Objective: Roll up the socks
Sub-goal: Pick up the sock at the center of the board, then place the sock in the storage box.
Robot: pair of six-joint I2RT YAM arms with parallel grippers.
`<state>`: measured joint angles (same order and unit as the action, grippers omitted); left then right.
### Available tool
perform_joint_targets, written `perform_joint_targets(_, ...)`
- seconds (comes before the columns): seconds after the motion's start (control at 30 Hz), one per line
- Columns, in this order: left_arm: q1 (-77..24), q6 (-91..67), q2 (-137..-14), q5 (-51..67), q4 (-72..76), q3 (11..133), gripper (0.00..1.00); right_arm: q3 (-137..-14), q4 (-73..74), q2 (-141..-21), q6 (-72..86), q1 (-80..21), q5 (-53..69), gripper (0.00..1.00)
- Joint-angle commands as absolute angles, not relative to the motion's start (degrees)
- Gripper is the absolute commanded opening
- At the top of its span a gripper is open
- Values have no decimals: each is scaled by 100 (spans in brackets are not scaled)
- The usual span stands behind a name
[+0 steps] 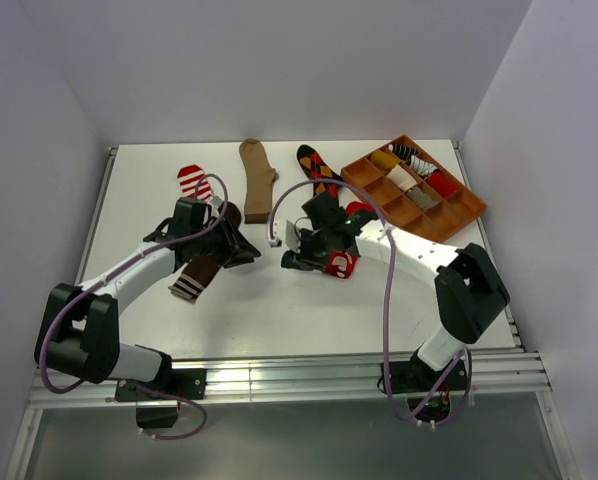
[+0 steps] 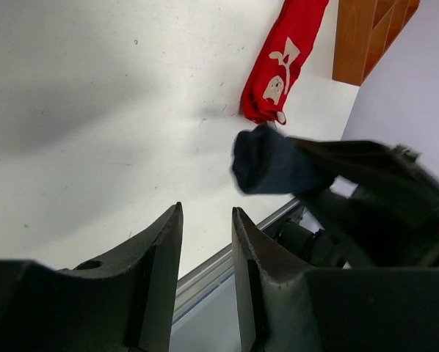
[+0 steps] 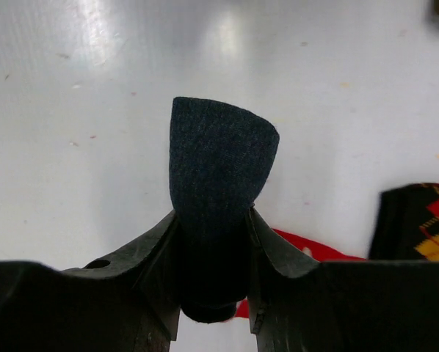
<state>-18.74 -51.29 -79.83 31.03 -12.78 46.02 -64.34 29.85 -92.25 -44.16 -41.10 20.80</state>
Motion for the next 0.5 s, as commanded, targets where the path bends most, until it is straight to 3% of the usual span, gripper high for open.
perform_joint_targets(0.0,-1802,-4948,-7761,3067,-1433,4773,38,-6890,3348,-9193,-4272,-3859,2356,8)
perform_joint_targets(0.27,-1758,-4904,-7699,3181,-1398,4790,38,-8084,3691,-9544,-4298,-2578,2031,8)
perform_joint_targets(0.47,-1740,-4948,-7892,3287,-1187,4781,38,-9192,3358,-10449,-4184,-1557,1302,7)
